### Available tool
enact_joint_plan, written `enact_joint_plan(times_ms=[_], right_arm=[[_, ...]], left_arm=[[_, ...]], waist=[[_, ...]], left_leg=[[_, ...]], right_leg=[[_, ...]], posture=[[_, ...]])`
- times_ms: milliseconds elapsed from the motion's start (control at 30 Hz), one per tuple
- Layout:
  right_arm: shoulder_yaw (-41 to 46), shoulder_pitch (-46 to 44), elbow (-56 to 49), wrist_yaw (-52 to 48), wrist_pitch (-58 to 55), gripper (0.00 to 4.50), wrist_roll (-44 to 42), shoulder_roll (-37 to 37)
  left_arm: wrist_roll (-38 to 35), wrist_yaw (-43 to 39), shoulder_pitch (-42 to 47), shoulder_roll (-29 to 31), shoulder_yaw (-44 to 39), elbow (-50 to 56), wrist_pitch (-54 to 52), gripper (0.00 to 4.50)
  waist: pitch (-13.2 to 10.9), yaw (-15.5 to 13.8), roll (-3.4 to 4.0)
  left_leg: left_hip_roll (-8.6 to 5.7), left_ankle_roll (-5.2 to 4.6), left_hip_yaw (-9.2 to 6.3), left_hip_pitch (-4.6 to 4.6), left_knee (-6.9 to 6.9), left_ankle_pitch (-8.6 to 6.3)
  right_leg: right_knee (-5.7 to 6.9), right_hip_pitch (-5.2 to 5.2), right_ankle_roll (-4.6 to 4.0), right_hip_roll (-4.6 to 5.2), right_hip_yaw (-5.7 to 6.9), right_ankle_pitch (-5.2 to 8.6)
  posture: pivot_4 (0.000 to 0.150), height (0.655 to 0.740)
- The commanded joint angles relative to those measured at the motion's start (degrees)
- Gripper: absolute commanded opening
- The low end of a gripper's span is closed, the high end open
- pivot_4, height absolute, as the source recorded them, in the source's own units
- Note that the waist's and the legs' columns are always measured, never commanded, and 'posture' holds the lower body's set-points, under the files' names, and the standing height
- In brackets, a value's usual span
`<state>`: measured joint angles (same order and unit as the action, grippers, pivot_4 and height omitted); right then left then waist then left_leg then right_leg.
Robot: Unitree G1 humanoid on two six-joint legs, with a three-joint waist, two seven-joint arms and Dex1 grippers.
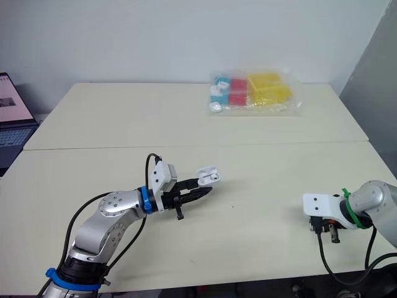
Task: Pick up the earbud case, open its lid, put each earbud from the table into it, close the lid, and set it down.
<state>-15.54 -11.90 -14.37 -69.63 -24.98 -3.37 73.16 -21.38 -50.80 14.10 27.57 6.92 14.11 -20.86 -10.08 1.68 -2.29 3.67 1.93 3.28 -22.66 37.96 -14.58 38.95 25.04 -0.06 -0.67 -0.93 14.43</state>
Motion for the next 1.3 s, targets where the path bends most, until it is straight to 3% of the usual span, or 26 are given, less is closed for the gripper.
enact_joint_plan(times_ms=[33,267,567,800,967,1300], right_arm=[[1.41,-0.53,0.76,0.22,0.71,0.76,1.05,-1.21],[2.97,-0.94,2.5,0.96,3.22,3.25,2.92,-3.47],[11.71,0.1,-5.07,-2.95,-4.55,3.3,-5.76,-1.49],[9.84,-1.23,-11.37,-2.92,-12.22,3.3,-5.6,0.09],[1.45,-4.82,-10.3,-3.12,-11.68,3.3,3.3,1.97],[-7.57,-10.58,-6.62,-7.47,-10.41,3.3,11.53,-0.15]], left_arm=[[-0.77,-0.28,0.21,0.4,-0.37,2.6,0.38,0.79],[-1.05,-0.11,-0.43,0.7,-0.37,3.49,-0.24,0.79],[-1.23,0.21,-1.69,0.84,-0.62,4.57,-0.78,0.79],[-1.23,0.66,-2.8,0.6,-0.7,4.96,-0.77,0.79],[-0.81,1.21,-3.3,0.05,0.11,5.43,-0.57,0.79],[-0.5,2.28,-4.62,-0.45,1.06,6.44,-0.33,0.79]], waist=[[0.0,0.05,0.0],[0.0,0.01,-0.01],[-0.01,-0.03,0.02],[0.0,-0.04,0.02],[0.0,0.0,0.03],[0.01,0.02,0.05]], left_leg=[[0.0,0.0,0.0,0.04,0.0,0.0],[0.0,0.0,0.02,0.14,-0.01,0.0],[-0.01,0.0,0.0,0.15,-0.01,0.0],[0.0,0.0,-0.01,0.15,0.0,0.0],[0.0,0.0,0.0,0.17,-0.01,0.0],[0.01,0.0,0.0,0.15,-0.01,0.0]], right_leg=[[0.0,-0.02,0.0,0.0,-0.01,0.0],[0.01,-0.14,0.0,0.0,0.01,0.0],[0.03,-0.14,0.0,0.0,-0.01,0.0],[0.02,-0.14,0.0,0.02,-0.02,0.0],[0.02,-0.13,0.0,0.02,-0.03,0.0],[0.03,-0.09,-0.01,0.02,-0.06,0.0]], posture=[[0.15,0.74],[0.15,0.74],[0.15,0.74],[0.15,0.74],[0.15,0.74],[0.15,0.74]])
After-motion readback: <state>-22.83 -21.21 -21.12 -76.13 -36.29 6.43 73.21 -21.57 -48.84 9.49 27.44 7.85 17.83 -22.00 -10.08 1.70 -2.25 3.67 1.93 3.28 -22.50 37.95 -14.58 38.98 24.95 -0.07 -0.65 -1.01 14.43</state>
